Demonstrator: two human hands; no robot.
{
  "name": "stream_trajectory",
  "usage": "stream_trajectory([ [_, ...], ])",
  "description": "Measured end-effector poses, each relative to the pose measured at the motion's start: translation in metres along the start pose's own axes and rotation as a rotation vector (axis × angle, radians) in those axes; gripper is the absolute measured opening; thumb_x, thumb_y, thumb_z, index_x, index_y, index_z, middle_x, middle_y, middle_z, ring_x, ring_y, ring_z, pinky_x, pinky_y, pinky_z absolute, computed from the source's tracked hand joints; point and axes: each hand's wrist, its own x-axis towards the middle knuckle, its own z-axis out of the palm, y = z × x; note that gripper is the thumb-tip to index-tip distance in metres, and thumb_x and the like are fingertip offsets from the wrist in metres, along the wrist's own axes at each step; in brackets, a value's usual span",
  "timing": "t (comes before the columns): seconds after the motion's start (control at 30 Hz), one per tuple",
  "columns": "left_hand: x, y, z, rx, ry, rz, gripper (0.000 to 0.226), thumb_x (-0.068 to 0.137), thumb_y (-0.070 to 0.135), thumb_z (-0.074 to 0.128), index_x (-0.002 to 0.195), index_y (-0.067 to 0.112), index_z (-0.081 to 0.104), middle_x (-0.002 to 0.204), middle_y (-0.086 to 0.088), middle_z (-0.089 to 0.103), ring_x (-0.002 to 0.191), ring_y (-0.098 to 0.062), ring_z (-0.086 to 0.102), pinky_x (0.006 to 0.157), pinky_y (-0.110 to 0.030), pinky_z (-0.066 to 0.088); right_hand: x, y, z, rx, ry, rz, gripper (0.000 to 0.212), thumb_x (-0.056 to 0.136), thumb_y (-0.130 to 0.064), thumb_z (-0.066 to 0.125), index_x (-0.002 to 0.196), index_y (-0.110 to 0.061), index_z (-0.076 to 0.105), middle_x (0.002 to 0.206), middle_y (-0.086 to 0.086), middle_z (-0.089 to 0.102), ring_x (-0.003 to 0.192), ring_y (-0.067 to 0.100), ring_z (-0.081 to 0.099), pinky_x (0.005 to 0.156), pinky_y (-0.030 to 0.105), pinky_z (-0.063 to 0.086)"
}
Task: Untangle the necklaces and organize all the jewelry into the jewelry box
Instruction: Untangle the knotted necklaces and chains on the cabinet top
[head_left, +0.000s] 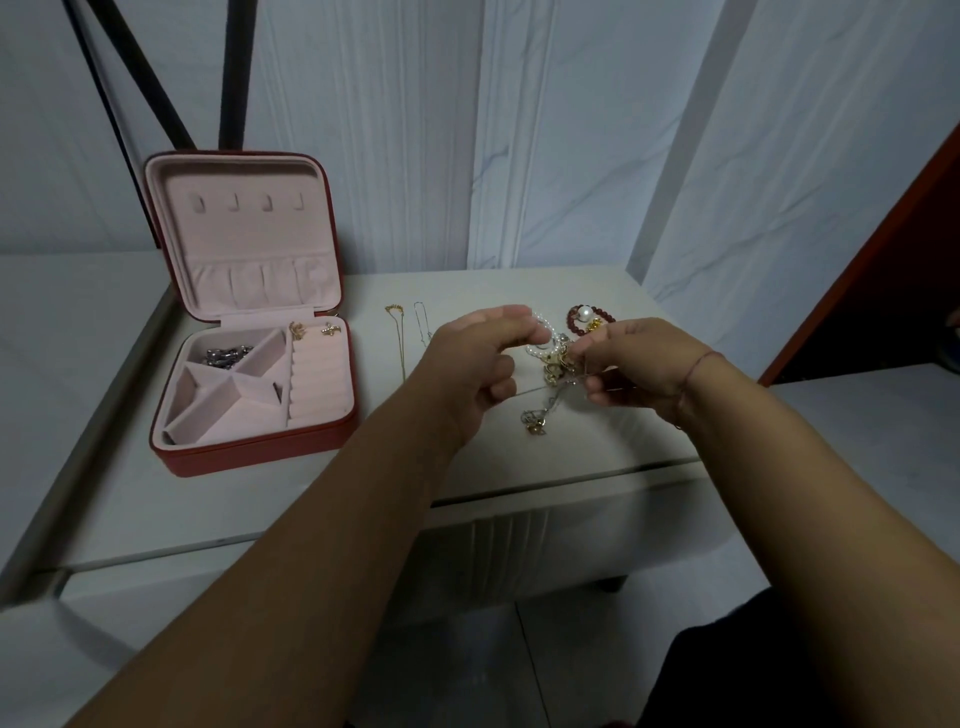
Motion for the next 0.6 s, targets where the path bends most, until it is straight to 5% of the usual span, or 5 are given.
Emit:
stream_trajectory([
  [0.17, 0.0014, -0.0023, -0.0026, 0.134, -0.089, -0.082, 0.032, 0.085, 0.005, 0.067, 0.115, 0.011, 0.061, 0.076, 0.002, 0.068, 0.036, -0.003, 0.024, 0.035, -0.014, 0.028, 0.0006, 0.0005, 0.0011, 0.047, 0.051, -0.001, 0.011, 0.087, 0.006, 0.054, 0.092, -0.001, 0.061, 0.067, 0.012, 0.059, 0.054, 0.017, 0.057, 0.059, 0.029, 0.057],
  [0.3, -0.0004, -0.0061, -0.0046, 0.220, -0.088, -0.191, 0.026, 0.086, -0.002, 0.062, 0.110, 0.008, 0.061, 0.086, -0.006, 0.066, 0.038, -0.002, 0.027, 0.035, -0.014, 0.030, 0.0023, -0.0002, 0.0000, 0.224, 0.110, -0.001, 0.016, 0.088, 0.008, 0.051, 0.080, -0.005, 0.056, 0.071, 0.012, 0.060, 0.054, 0.016, 0.062, 0.054, 0.028, 0.057],
  [0.6, -0.0053, -0.0084, -0.0053, 0.516, -0.026, -0.144, 0.023, 0.093, 0.012, 0.056, 0.110, -0.002, 0.060, 0.081, -0.011, 0.066, 0.040, -0.007, 0.029, 0.034, -0.013, 0.028, 0.0050, -0.0003, 0.0047, 0.651, -0.128, 0.121, 0.017, 0.092, -0.002, 0.055, 0.076, -0.008, 0.057, 0.054, 0.001, 0.061, 0.044, 0.006, 0.060, 0.046, 0.019, 0.054],
])
